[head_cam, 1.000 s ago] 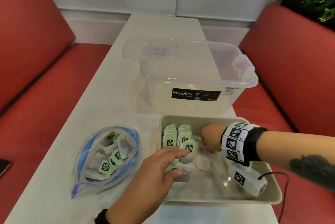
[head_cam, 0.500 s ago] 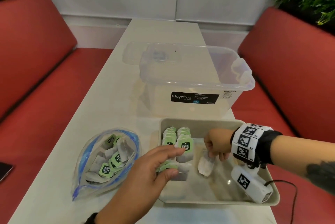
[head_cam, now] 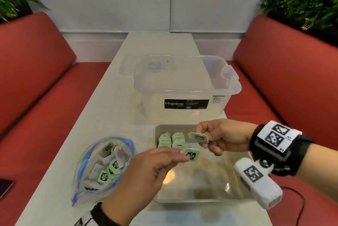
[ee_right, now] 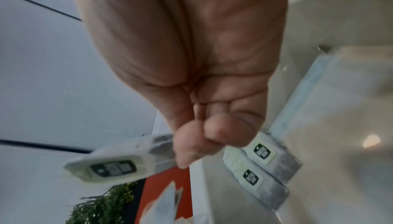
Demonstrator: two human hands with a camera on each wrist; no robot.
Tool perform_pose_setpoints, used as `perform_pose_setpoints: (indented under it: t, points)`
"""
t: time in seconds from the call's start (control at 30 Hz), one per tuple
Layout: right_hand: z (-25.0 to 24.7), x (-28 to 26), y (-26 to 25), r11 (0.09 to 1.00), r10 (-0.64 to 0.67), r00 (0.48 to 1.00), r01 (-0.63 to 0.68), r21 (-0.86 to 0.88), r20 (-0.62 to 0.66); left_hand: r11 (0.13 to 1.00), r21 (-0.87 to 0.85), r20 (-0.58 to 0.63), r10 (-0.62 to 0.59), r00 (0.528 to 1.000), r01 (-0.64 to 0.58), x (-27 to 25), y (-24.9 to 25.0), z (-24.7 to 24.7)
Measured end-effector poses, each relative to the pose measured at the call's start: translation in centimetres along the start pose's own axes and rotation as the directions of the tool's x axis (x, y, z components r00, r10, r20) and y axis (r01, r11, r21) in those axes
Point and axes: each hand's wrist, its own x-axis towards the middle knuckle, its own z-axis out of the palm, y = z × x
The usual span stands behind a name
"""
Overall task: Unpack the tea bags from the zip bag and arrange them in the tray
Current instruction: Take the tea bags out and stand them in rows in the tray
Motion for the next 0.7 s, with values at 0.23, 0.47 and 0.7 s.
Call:
perform_pose_setpoints:
  t: [0.23,0.47,0.7]
  points:
    - [0.9,0.4,1.1,0.997,0.007,0.994,-0.015,0.074,0.106,0.962,0.239,-0.060,0.149,0.987,-0.131,1.2,0.2,0.6]
    - [1.7,0.5,0.7,0.994,0.074,0.983,-0.059,-0.092,0.168,0.984,0.002,0.034,0.176,0.984,-0.176,1.1,0.3,1.0]
    - [4.2,-0.7,-1.0,0.787,-0.089,0.993,0.022,-0.617,-0.079,0.994,-0.038,0.035,0.103,0.994,-0.102,0.2,-0.6,1.0]
